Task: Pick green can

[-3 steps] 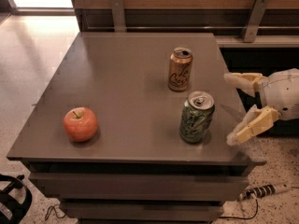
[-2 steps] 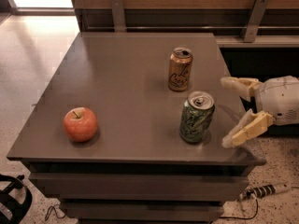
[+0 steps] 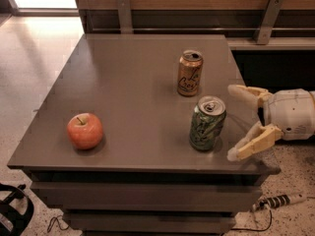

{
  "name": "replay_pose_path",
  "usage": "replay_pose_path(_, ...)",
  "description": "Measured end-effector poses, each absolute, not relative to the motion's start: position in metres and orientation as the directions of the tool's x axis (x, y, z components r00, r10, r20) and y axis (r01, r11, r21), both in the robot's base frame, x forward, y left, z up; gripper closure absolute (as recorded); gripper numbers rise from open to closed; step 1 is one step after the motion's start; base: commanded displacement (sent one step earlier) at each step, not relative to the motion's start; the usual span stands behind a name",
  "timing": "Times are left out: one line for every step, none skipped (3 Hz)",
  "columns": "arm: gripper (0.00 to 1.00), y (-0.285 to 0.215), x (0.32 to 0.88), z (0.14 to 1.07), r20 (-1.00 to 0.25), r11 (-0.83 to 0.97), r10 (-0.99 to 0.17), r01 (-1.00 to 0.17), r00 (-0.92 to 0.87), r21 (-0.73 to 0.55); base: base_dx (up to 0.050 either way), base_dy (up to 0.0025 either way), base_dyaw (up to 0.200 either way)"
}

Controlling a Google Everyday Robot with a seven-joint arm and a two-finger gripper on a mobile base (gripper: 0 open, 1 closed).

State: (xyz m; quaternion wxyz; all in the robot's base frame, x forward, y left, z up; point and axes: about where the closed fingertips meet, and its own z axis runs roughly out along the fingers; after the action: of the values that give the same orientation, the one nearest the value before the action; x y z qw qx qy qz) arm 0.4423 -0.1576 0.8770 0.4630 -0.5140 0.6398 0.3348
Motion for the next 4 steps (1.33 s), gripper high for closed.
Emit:
replay_pose_path(0.0,-0.146,0.441,0.881,-0.948,0.239,-0.319,-0.969,-0.018,-0.062,0.0,0.0,0.0)
replay_pose_path(0.0,-0.133,0.441,0.88,-0.955,0.225,-0.295,-0.972,-0.008,-0.062,0.0,0.0,0.0)
replay_pose_path(0.0,-0.122,0.443,0.87,-0.961,0.208,-0.278,-0.977,-0.017,-0.043,0.0,0.0,0.0)
replay_pose_path(0.16,-0.12,0.443,0.871,-0.96,0.204,-0.278,-0.978,-0.015,-0.044,0.0,0.0,0.0)
